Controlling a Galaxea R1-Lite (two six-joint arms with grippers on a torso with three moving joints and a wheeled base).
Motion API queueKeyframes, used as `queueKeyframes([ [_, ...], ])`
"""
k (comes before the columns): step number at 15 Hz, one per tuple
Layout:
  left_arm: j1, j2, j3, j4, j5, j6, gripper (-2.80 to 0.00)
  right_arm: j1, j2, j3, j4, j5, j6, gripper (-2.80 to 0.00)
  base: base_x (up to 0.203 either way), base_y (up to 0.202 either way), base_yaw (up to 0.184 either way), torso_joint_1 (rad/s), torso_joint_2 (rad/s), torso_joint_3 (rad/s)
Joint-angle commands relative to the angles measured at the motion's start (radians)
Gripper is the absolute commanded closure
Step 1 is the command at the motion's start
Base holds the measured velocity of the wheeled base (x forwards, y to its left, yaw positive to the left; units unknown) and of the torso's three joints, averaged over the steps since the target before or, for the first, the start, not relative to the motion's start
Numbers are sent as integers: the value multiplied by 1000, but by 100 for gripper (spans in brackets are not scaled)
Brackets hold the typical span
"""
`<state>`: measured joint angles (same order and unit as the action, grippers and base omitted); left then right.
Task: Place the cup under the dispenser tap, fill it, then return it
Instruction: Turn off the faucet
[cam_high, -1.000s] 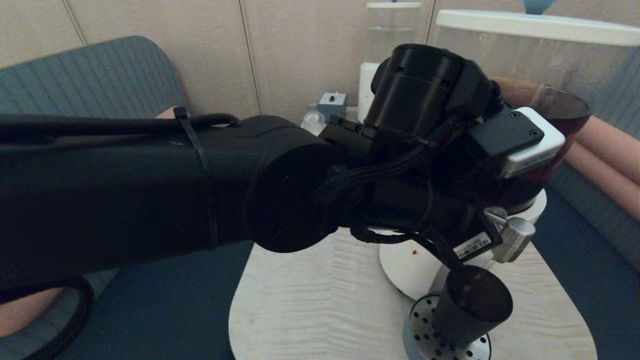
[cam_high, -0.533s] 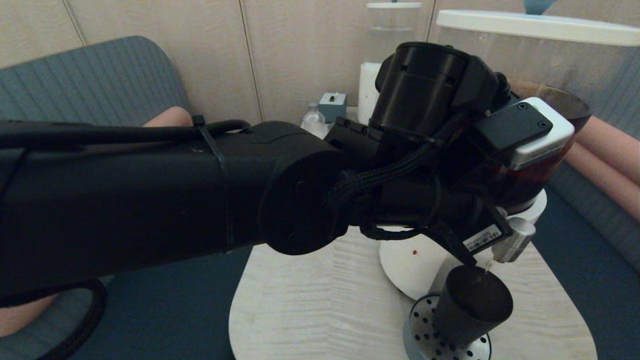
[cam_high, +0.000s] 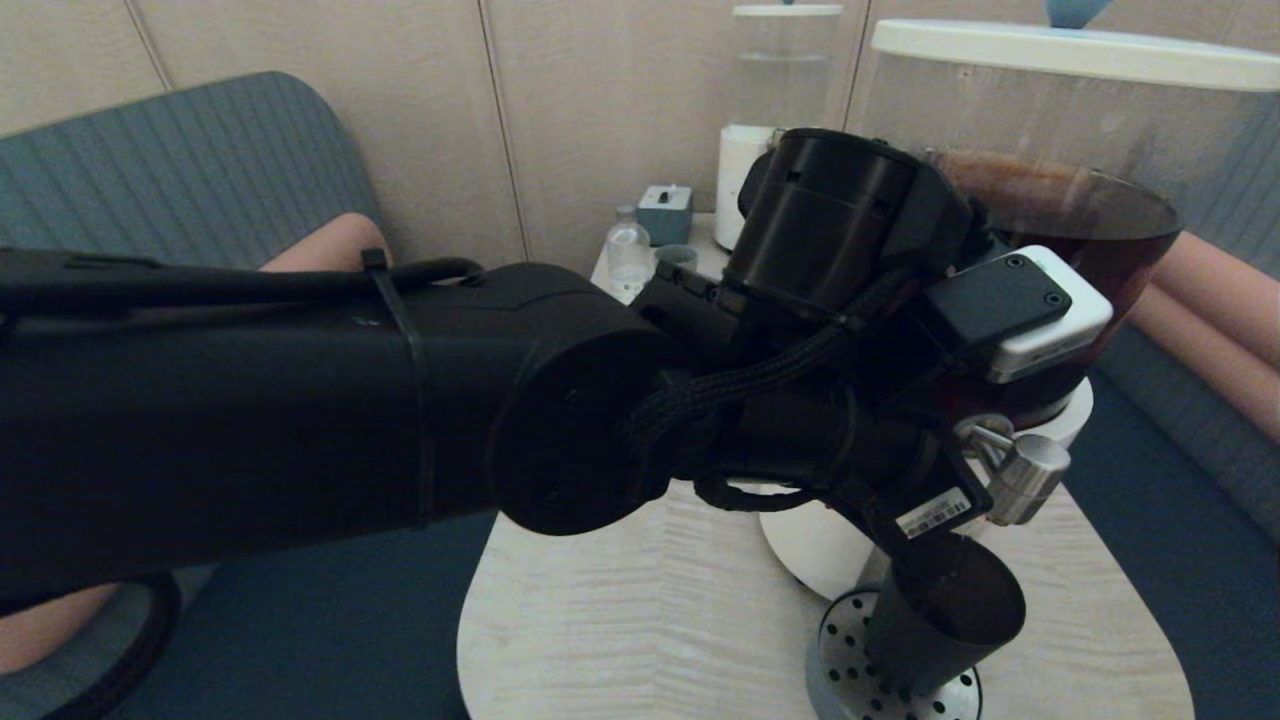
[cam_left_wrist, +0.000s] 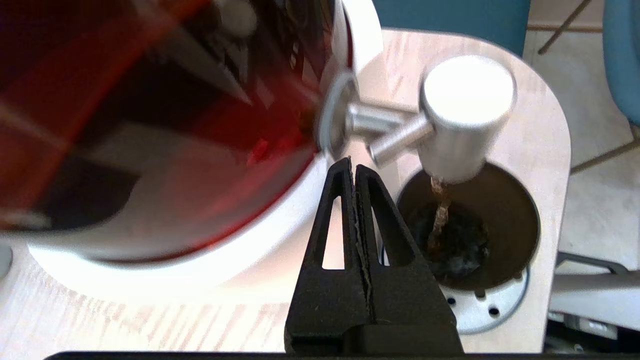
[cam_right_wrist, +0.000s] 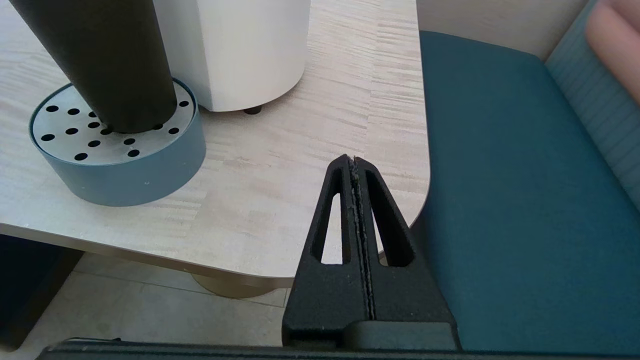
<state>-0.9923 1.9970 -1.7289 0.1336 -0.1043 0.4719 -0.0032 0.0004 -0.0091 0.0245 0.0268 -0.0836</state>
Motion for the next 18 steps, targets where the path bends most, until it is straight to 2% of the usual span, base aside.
queueKeyframes([
  [1,-1,-35,36,-1,-1,3,0,0,0,0,0,1,-1,0,0,0,0,0,0,0],
  [8,-14,-61,60,-12,-35,13,0,0,0,0,0,1,-1,0,0,0,0,0,0,0],
  [18,-29,-9,2,-12,-38,11,0,0,0,0,0,1,-1,0,0,0,0,0,0,0],
])
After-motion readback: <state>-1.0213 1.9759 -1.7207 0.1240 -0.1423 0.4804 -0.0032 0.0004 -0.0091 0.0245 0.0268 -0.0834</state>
